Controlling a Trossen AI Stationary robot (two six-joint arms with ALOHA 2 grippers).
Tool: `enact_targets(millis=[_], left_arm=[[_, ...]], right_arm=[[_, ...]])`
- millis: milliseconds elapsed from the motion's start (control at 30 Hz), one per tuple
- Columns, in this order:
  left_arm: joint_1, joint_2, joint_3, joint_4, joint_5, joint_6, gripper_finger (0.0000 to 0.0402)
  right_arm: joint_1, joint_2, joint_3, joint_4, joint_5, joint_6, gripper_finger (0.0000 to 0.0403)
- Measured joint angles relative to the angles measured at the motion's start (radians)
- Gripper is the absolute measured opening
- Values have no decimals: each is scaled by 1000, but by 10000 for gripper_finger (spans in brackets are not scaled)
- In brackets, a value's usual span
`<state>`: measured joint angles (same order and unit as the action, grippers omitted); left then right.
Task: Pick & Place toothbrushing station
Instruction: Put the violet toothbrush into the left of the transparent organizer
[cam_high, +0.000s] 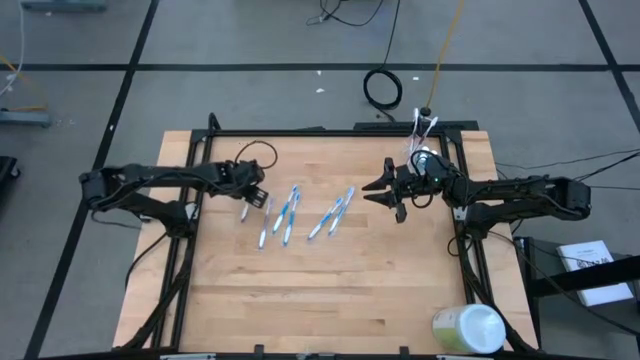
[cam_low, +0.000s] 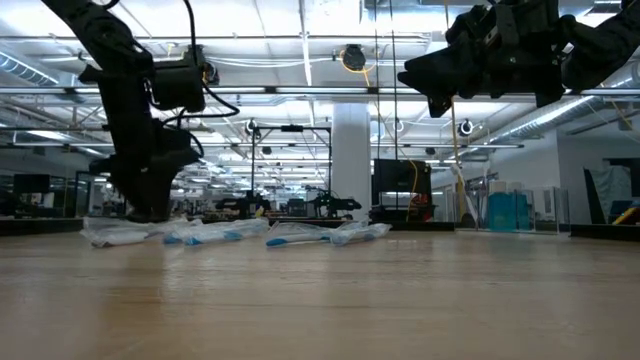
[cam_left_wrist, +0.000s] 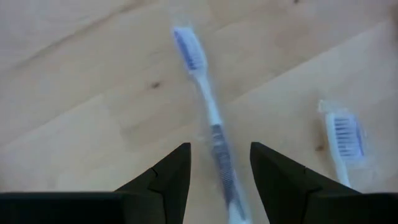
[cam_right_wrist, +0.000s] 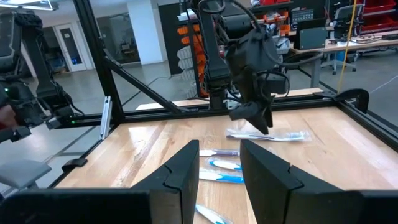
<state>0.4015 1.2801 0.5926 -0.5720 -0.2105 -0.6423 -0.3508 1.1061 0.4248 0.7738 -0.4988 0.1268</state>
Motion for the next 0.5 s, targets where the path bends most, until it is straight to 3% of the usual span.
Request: enact_targets(millis=[133,300,500], left_arm=[[-9,40,-3,4,-34,-26,172],[-11,120,-2,49,35,-12,172],[-9,174,3,54,25,10,172]], right_arm=[[0,0,0,0,0,0,110],[0,0,0,0,0,0,110],[0,0,0,0,0,0,110]])
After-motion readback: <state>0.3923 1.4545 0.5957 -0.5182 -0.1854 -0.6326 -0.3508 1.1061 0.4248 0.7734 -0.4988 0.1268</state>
